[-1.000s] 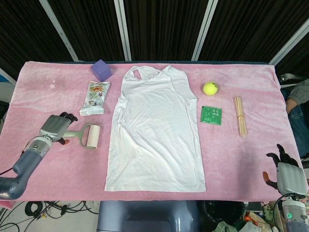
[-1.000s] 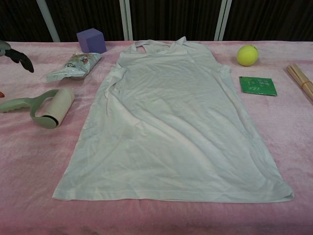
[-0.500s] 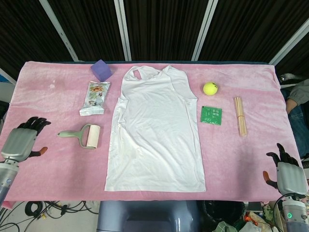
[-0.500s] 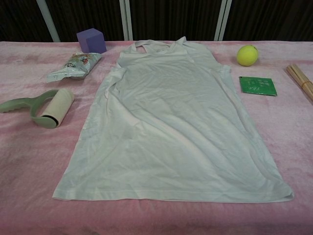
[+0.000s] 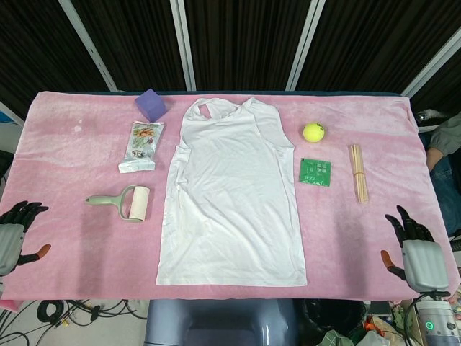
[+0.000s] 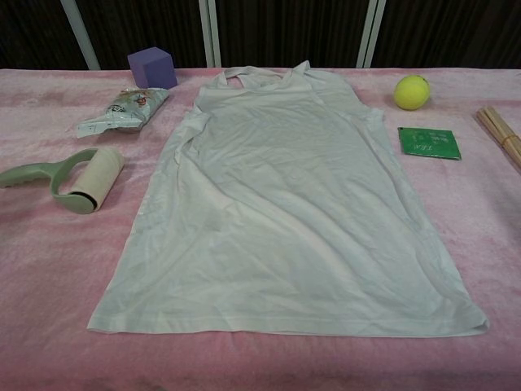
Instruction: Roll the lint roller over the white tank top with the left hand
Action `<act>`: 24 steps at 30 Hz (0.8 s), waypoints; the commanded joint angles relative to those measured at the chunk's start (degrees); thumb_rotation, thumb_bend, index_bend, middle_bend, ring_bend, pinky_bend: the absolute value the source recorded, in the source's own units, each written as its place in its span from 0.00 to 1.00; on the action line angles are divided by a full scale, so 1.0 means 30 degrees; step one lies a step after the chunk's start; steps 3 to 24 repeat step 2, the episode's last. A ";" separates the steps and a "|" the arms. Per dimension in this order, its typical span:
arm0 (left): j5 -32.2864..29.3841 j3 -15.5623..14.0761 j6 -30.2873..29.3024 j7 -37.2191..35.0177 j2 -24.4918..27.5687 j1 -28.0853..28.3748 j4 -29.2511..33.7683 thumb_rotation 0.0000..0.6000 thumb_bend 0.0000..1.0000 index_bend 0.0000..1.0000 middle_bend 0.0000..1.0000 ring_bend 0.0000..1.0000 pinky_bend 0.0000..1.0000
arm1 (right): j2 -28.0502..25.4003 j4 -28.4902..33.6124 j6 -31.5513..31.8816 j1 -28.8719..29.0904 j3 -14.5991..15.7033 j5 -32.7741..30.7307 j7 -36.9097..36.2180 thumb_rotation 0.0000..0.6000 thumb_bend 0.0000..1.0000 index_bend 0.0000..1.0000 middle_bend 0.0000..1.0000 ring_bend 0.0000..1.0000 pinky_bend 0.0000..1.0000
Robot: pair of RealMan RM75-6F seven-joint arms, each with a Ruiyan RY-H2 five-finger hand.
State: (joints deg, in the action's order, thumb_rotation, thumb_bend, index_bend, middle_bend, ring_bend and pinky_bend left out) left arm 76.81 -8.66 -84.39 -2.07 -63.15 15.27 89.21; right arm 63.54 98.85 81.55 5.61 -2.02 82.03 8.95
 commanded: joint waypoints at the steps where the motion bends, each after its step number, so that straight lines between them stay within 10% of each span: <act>1: 0.0194 0.0273 -0.0165 0.0001 -0.0157 -0.0203 -0.0285 1.00 0.21 0.20 0.16 0.06 0.20 | 0.0185 -0.0688 0.0658 -0.0087 0.0233 0.1170 -0.0791 1.00 0.27 0.17 0.03 0.15 0.20; 24: 0.0233 0.0393 -0.0214 0.0067 -0.0228 -0.0276 -0.0436 1.00 0.21 0.20 0.16 0.06 0.20 | 0.0228 -0.0836 0.0763 -0.0122 0.0282 0.1380 -0.0964 1.00 0.27 0.17 0.03 0.15 0.20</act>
